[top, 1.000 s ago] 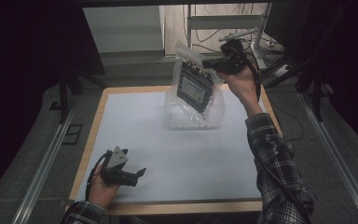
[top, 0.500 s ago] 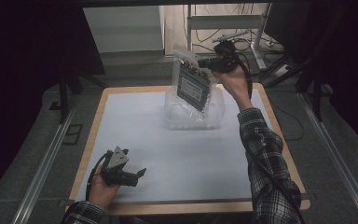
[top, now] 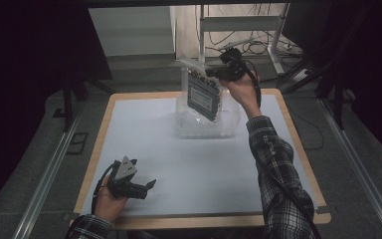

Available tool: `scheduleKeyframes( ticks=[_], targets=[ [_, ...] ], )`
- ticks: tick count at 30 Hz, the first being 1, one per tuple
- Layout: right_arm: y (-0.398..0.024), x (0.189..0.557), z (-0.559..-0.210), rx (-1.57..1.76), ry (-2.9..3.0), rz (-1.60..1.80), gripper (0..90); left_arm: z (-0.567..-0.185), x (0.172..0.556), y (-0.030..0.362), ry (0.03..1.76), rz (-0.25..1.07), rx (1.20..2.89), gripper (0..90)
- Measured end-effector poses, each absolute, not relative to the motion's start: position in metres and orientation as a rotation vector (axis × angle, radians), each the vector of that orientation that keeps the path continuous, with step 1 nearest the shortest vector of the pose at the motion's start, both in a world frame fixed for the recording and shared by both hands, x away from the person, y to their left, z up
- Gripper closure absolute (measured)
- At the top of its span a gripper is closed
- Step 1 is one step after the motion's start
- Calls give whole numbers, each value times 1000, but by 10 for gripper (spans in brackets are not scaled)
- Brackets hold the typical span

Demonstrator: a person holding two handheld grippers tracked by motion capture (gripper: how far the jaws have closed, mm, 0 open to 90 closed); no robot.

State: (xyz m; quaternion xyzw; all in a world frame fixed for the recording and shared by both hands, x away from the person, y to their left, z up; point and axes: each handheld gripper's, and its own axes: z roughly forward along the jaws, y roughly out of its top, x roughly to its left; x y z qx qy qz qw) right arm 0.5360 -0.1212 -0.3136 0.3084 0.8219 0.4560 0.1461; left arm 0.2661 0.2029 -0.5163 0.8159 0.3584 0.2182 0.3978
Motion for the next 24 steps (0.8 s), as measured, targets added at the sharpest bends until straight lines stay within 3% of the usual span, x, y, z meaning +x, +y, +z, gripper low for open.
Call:
scheduleKeyframes(
  ticks=[9,20,24],
  targets=[
    [-128,547,-335,964,2353,1295,887,-517,266,202,906,548,2074,27],
    [-134,555,-338,1041,2321,1263,874,-517,266,201,901,548,2085,27],
    [-135,553,-335,1005,2328,1220,742,-517,266,201,901,550,2084,27]
  ],
)
